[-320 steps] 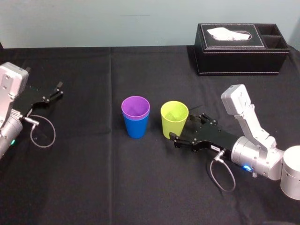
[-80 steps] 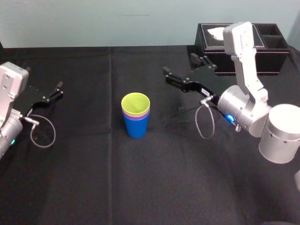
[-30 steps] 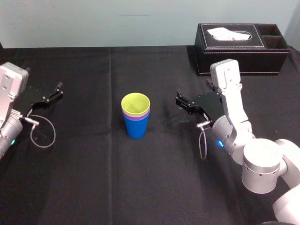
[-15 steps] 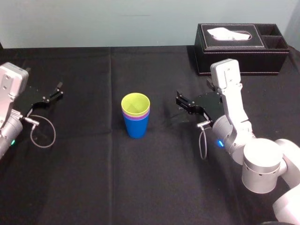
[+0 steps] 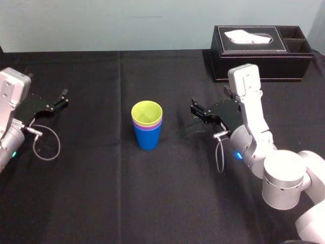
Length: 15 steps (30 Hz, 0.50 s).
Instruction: Stack the three plastic cups sequentially using one hand.
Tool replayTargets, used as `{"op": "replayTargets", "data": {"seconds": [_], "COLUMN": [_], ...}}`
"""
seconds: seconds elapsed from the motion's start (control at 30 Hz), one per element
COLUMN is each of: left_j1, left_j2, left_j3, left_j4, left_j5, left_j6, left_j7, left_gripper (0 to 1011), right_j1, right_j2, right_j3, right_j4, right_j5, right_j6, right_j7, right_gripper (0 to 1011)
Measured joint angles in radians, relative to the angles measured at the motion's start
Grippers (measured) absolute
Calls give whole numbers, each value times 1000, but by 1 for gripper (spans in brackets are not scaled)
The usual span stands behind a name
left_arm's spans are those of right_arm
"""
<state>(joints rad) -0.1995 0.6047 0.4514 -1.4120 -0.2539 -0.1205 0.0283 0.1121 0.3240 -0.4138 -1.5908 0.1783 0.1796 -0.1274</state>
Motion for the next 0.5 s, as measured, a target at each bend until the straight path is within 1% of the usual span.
{"op": "replayTargets", "data": {"seconds": [0.5], "left_j1": [0], "left_j2": [0], "left_j3": [0], "left_j4": [0], "left_j5": [0], "left_j6": [0], "left_j7": [0], "left_gripper": [1010], "right_j1": [0], "right_j2": [0], "right_j3": [0], "right_j4": [0], "right_j5": [0], "right_j6": [0], "right_j7": [0], "right_gripper": [1003]}}
